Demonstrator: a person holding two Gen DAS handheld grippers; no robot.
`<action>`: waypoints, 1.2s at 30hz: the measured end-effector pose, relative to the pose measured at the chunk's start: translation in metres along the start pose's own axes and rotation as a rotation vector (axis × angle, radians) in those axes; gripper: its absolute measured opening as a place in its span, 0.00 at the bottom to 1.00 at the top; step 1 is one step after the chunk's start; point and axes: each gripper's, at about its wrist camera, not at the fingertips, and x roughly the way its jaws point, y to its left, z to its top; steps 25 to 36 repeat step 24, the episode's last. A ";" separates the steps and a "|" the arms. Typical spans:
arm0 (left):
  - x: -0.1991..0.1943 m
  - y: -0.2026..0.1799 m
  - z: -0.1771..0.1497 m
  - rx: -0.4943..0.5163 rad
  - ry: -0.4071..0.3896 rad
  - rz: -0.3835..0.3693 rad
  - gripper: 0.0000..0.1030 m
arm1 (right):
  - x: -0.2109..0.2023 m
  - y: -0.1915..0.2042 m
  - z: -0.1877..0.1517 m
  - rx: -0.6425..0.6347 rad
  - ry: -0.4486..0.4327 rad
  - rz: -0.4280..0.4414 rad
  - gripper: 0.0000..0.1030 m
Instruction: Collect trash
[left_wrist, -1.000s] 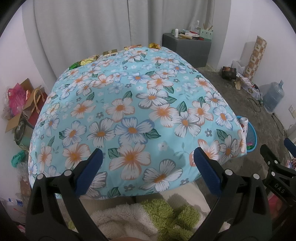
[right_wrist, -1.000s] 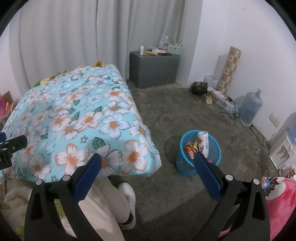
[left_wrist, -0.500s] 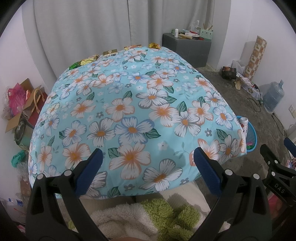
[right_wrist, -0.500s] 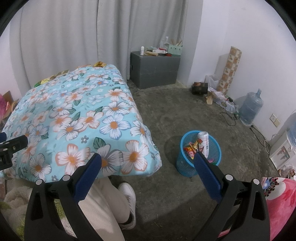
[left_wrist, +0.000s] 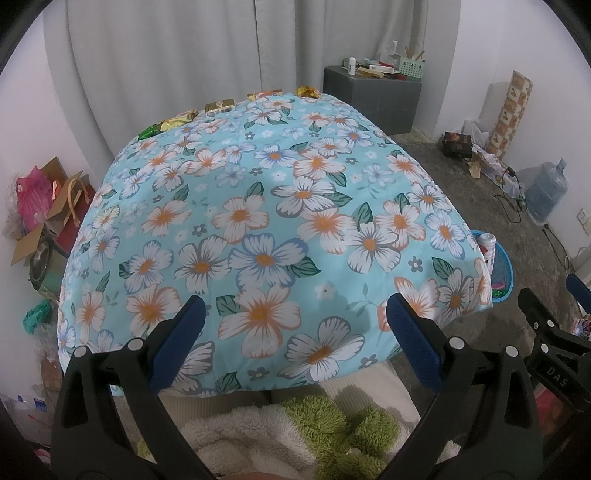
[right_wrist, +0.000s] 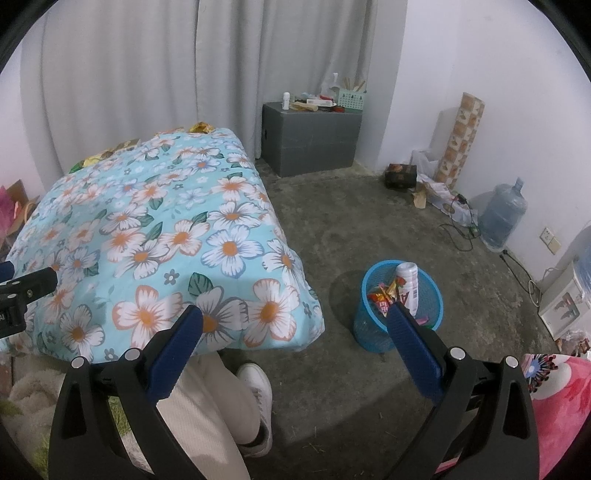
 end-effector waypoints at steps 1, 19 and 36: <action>0.000 0.000 0.000 0.001 0.001 0.000 0.91 | 0.000 0.000 0.000 0.000 0.000 0.000 0.94; 0.000 0.000 -0.001 0.004 0.008 -0.002 0.91 | 0.000 0.000 0.000 0.000 0.000 0.001 0.94; 0.000 0.000 0.000 0.004 0.008 -0.002 0.91 | 0.000 0.000 0.000 -0.001 0.000 0.001 0.94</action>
